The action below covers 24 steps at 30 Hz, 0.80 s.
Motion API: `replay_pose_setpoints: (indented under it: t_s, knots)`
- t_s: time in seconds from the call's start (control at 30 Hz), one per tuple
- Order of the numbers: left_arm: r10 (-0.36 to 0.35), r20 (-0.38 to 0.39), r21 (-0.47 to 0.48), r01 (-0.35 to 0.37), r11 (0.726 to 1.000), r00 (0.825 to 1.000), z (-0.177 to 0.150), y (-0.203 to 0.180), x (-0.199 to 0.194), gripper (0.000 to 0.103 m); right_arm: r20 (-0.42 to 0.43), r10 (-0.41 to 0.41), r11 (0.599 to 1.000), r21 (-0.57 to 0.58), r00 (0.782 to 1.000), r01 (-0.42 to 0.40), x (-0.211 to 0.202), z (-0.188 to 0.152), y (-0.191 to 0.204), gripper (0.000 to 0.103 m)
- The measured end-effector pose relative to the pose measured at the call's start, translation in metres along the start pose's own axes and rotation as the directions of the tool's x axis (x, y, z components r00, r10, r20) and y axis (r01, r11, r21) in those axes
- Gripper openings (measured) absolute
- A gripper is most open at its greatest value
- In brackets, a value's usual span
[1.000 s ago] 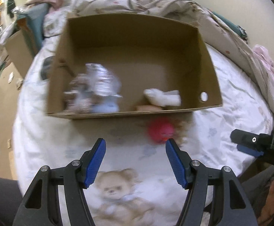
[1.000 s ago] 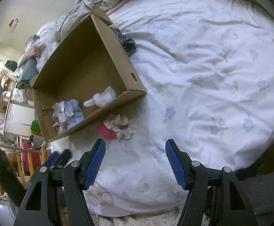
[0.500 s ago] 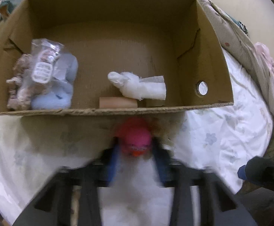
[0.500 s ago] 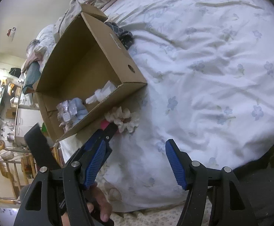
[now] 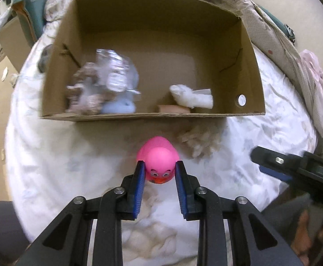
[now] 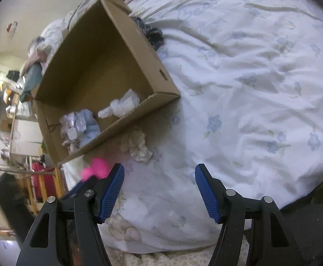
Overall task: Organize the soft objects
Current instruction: 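Lift the duck with the left gripper while the right gripper closes on the cream lace scrunchie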
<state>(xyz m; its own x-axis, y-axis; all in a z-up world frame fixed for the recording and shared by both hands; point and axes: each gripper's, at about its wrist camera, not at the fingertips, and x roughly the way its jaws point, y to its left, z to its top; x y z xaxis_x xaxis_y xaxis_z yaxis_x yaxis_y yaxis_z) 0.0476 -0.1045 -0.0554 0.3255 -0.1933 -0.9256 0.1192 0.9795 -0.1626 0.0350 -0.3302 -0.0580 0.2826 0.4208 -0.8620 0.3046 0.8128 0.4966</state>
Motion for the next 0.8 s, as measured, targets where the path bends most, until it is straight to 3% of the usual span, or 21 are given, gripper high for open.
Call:
replay_pose_setpoints:
  t_s: [0.2,0.33,0.8]
  knots:
    - [0.016,-0.006,0.007,-0.016,1.000,1.000,0.004,0.030,-0.039,0.024,-0.028,-0.044,0.996,-0.077,0.999,0.042,0.027,0.003,0.017,0.070]
    - [0.068,0.039,0.026,-0.069,0.997,0.997,0.003,0.049,-0.054,0.024,-0.023,-0.069,0.988,-0.137,0.997,0.065,0.040,0.005,0.030,0.070]
    - [0.086,0.029,-0.057,-0.084,0.995,0.996,0.007,0.076,-0.034,0.024,-0.018,-0.182,0.952,-0.253,0.983,0.172,0.086,0.014,0.064,0.070]
